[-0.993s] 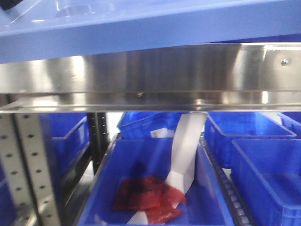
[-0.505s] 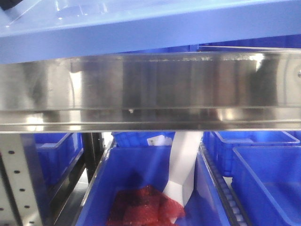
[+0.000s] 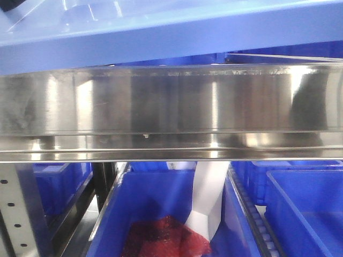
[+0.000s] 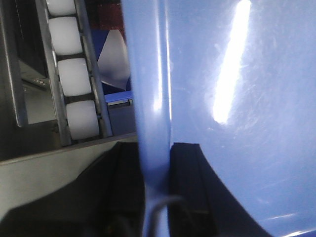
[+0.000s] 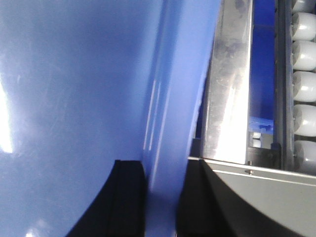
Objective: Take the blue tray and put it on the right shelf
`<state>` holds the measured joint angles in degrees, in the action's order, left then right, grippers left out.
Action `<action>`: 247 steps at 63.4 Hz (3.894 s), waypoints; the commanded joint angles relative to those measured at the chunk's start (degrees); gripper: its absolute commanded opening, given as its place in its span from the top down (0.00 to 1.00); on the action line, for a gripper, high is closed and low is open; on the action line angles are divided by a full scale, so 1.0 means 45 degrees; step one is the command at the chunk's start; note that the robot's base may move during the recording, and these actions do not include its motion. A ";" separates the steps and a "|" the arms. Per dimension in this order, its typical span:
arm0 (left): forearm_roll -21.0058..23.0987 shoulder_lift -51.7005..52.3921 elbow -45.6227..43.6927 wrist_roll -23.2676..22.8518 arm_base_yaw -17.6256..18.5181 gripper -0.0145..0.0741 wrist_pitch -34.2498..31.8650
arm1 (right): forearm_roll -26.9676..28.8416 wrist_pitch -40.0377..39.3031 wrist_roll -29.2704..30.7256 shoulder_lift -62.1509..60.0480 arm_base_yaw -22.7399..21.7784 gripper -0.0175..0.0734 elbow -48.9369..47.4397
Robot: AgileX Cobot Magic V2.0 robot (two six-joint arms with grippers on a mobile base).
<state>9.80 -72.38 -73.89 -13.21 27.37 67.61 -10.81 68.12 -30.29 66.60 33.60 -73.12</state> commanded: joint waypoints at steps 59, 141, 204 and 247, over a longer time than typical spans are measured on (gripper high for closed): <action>-0.0022 0.0352 -0.0428 0.0359 0.0059 0.89 -0.0070 | -0.0664 -0.0742 0.0322 -0.0311 -0.0028 0.75 -0.0351; -0.1113 -0.4847 -0.5303 0.0669 -0.1257 0.89 -0.1753 | -0.0663 -0.2534 0.1323 0.4979 -0.1670 0.75 -0.4266; -0.1369 -0.2458 -0.4421 0.1539 -0.0802 0.48 -0.2155 | -0.1143 -0.1909 0.1660 0.3497 -0.1388 0.41 -0.3751; -0.1521 1.2519 0.8607 0.1721 0.0053 0.89 -0.8218 | -0.1214 -0.8113 0.2877 -0.8854 -0.1087 0.75 0.7985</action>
<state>3.11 -20.51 -38.15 -5.68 27.33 36.82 -14.35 40.14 -18.37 31.21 28.66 -40.73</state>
